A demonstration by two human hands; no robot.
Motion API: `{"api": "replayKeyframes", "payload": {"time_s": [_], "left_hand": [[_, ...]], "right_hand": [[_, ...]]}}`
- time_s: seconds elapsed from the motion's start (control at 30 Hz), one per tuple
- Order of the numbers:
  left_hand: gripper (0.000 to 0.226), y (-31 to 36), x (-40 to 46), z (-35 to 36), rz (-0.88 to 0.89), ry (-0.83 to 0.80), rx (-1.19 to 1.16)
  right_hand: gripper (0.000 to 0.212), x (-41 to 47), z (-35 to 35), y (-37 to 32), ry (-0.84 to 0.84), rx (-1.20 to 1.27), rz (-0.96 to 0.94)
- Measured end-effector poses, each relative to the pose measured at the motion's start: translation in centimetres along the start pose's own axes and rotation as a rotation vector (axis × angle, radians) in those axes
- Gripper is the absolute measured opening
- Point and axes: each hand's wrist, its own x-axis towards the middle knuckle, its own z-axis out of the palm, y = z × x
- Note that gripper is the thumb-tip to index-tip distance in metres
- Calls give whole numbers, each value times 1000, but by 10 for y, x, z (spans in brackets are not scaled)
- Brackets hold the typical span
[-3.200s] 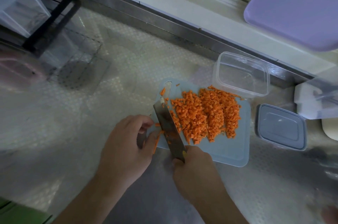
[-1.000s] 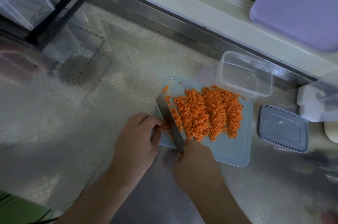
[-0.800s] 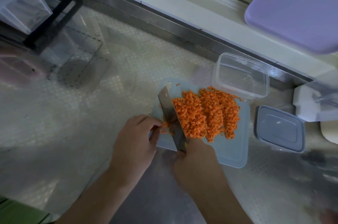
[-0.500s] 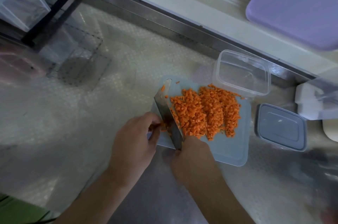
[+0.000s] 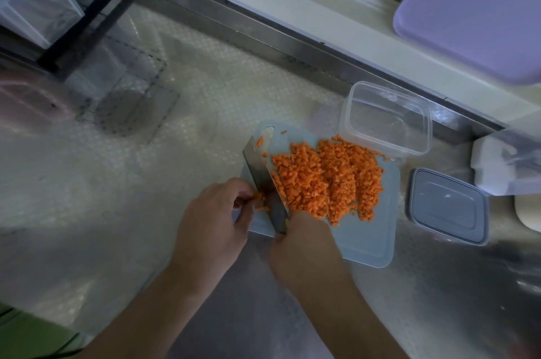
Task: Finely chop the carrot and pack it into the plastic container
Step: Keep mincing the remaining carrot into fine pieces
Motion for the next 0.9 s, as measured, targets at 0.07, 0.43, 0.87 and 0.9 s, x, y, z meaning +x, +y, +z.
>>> {"api": "replayKeyframes", "payload": {"time_s": [0.07,0.43,0.87,0.9], "left_hand": [[20,1,0,1,-16,15,-22],[16,-1,-5,1,-38,37,-21],[21,-3,-10,6,-55,101,-81],[20,-4,-10,7,-55,101,-80]], "right_hand": [[16,-1,-3,1,31,45,-25],[33,1,0,-1,-60,1,10],[18,-5,1,0,-38,29,-7],[20,-5,2,-1,-50,27,11]]}}
